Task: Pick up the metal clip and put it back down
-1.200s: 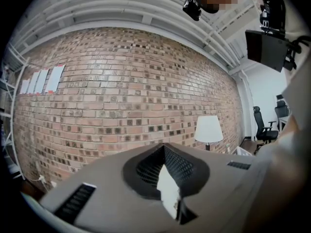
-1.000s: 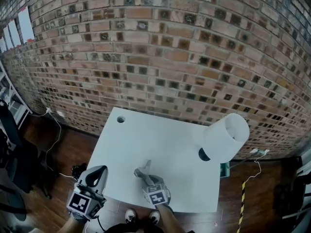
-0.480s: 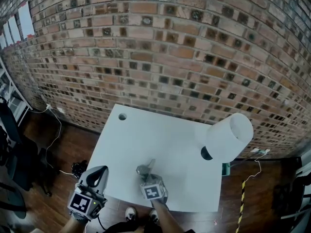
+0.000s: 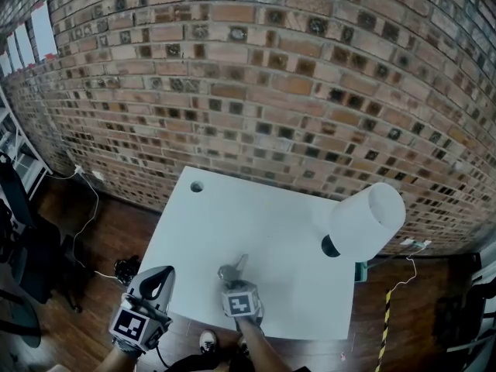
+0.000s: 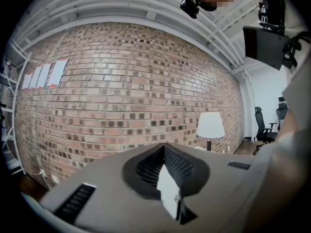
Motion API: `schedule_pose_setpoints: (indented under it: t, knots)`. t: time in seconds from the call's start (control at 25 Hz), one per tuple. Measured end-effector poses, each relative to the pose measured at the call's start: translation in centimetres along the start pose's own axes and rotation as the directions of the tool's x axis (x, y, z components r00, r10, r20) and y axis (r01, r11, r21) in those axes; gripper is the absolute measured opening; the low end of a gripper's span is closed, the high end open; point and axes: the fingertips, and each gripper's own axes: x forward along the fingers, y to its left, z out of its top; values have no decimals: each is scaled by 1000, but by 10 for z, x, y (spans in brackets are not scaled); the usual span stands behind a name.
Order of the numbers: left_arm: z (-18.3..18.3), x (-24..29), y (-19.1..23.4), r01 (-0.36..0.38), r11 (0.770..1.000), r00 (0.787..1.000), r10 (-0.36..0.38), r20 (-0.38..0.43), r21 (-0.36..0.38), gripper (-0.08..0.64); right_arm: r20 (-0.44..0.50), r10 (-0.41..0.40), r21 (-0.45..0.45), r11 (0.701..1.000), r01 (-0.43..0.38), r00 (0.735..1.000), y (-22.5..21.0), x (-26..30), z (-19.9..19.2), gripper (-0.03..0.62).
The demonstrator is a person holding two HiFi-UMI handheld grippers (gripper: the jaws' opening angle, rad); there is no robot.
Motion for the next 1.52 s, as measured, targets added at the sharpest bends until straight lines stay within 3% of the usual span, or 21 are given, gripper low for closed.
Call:
schedule_pose_setpoints:
  t: [0.16, 0.36, 0.56, 0.92, 1.16, 1.52]
  knots:
    - [-1, 0, -1, 3, 1000, 1000, -3, -5, 0, 18, 20, -65, 3, 998, 65, 998, -13, -4, 1, 106]
    - [-4, 1, 0, 5, 1000, 1000, -5, -12, 0, 18, 47, -67, -6, 998, 67, 997, -19, -4, 1, 90]
    - [-3, 4, -1, 7, 1000, 1000, -7, -13, 1, 18, 84, -88, -18, 996, 90, 993, -28, -7, 7, 2]
    - [-5, 8, -1, 12, 1000, 1000, -12, -15, 2, 18, 95, -63, -36, 997, 66, 994, -31, -5, 6, 0]
    - [-6, 12, -1, 15, 1000, 1000, -15, -21, 5, 18, 108, -61, 0, 998, 61, 992, -37, -11, 3, 0]
    - [2, 30, -15, 61, 998, 998, -61, 7, 27, 18, 277, -114, 122, 989, 83, 954, -73, -71, 47, 0]
